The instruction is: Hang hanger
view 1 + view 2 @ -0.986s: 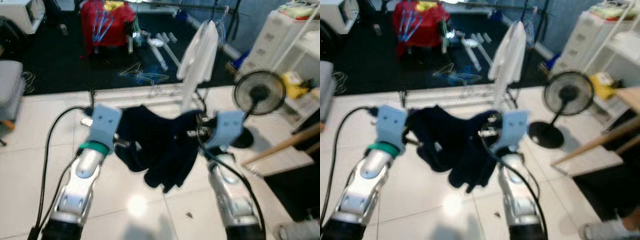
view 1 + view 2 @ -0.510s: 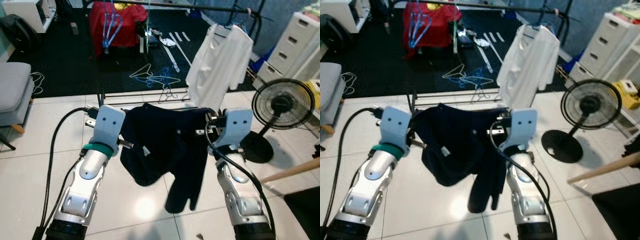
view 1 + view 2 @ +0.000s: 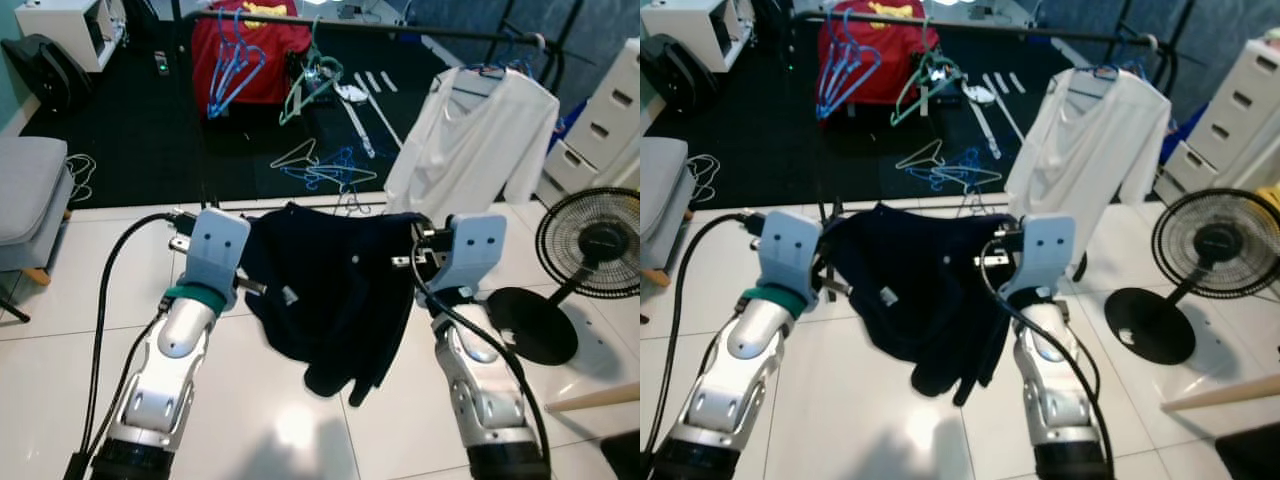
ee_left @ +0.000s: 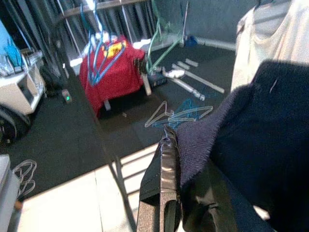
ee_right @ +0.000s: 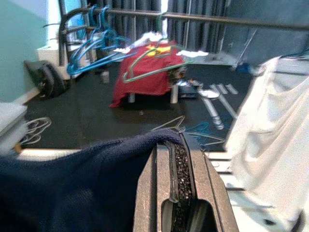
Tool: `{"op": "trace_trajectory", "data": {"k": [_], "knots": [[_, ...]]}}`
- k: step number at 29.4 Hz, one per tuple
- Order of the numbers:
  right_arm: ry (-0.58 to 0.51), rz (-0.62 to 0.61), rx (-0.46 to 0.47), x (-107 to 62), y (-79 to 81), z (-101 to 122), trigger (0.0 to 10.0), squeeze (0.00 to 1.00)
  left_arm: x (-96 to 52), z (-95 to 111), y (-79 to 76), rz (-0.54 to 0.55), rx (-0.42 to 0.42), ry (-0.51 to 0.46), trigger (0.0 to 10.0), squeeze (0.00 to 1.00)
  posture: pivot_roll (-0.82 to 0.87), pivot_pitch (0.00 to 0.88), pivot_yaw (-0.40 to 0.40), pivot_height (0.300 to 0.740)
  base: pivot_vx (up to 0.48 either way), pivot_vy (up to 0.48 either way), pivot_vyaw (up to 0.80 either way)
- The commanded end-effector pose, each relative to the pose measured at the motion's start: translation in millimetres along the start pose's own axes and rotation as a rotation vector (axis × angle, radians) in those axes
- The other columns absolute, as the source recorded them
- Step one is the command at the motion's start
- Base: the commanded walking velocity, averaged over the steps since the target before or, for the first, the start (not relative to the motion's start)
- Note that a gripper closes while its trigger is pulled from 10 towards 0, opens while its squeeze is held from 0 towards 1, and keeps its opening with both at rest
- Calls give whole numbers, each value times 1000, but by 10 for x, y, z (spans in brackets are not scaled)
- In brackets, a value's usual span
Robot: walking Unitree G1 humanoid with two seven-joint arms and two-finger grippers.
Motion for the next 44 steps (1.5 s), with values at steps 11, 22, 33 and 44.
{"op": "trace_trajectory", "data": {"k": [11, 22, 33, 44], "knots": [[-7, -39, -25, 4, -131, 5, 10000, 0, -2, 1, -11, -1, 2, -1, 10000, 0, 30, 32, 24, 740, 460, 0, 0], [-4, -48, -25, -1, -149, -5, 10000, 0, -5, 2, -20, -5, 2, -1, 10000, 0, 30, 31, 27, 740, 460, 0, 0], [-9, -54, -26, -4, -162, 0, 10000, 0, -24, -17, -101, -35, -6, 6, 10000, 0, 30, 31, 29, 740, 460, 0, 0], [-5, -72, -37, -20, -225, -17, 10000, 0, -152, -95, -378, -218, -12, 62, 10000, 0, 27, 29, 30, 740, 186, 0, 0]]}}
Point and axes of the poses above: a point about 5 cm out from each wrist's last joint towards the gripper, its own x axis pointing out of the wrist towards the gripper, its own z axis along the axis of the wrist's last joint, y = z × x, the point moved 3 cm from there along x, pointing out of the wrist towards the gripper, and after that the axes turned 13 degrees about -x, right-handed, at the moved point
